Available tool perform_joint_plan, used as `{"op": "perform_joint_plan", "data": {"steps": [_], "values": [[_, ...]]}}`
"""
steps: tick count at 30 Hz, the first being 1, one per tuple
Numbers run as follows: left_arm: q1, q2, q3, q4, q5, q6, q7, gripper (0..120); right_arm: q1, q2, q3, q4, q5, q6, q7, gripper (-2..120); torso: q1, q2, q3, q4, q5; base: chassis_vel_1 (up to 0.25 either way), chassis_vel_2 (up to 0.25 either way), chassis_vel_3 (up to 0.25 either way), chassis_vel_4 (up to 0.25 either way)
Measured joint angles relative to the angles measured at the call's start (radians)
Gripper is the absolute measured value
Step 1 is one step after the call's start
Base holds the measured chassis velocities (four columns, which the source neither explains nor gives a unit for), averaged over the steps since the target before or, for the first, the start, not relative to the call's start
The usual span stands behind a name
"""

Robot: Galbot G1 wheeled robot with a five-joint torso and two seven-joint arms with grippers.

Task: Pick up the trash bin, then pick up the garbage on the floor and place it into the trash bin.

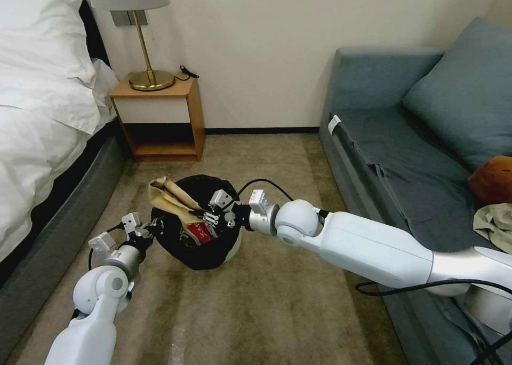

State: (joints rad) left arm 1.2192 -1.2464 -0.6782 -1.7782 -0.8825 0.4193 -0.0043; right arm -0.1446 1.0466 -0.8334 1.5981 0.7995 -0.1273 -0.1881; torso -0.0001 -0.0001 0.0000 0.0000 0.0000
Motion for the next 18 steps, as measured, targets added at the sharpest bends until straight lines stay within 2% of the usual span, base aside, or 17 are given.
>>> {"op": "perform_joint_plan", "data": {"steps": [1,4,7,10,13,15,18], "values": [[0.000,0.000,0.000,0.000,0.000,0.000,0.000,3,0.000,0.000,0.000,0.000,0.000,0.000,0.000,35,0.000,0.000,0.000,0.0000,0.0000,0.000,0.000,0.000,0.000],[-0.001,0.000,-0.006,-0.001,-0.006,0.001,-0.001,3,-0.003,0.000,0.000,0.000,-0.005,0.002,-0.001,50,0.000,0.000,0.000,0.0000,0.0000,0.000,0.000,0.000,0.000],[-0.001,0.000,-0.009,-0.001,-0.007,0.001,-0.002,3,-0.005,-0.004,0.005,0.001,-0.007,0.004,-0.001,57,0.000,0.000,0.000,0.0000,0.0000,0.000,0.000,0.000,0.000],[0.002,-0.005,-0.016,0.001,-0.009,0.001,-0.008,3,-0.014,-0.012,0.030,0.011,-0.007,0.029,0.000,73,0.000,0.000,0.000,0.0000,0.0000,0.000,0.000,0.000,0.000],[0.003,-0.008,-0.019,0.005,-0.009,0.001,-0.012,3,-0.018,-0.016,0.045,0.017,-0.007,0.040,0.000,79,0.000,0.000,0.000,0.0000,0.0000,0.000,0.000,0.000,0.000],[0.006,-0.017,-0.029,0.014,-0.011,0.001,-0.029,3,-0.020,-0.034,0.086,0.036,-0.006,0.059,0.001,91,0.000,0.000,0.000,0.0001,0.0000,0.000,0.000,0.000,0.000],[0.007,-0.020,-0.033,0.018,-0.011,0.000,-0.037,3,-0.020,-0.043,0.101,0.044,-0.006,0.063,0.001,96,0.000,0.000,0.000,0.0000,0.0000,0.000,0.000,0.000,0.000]]}}
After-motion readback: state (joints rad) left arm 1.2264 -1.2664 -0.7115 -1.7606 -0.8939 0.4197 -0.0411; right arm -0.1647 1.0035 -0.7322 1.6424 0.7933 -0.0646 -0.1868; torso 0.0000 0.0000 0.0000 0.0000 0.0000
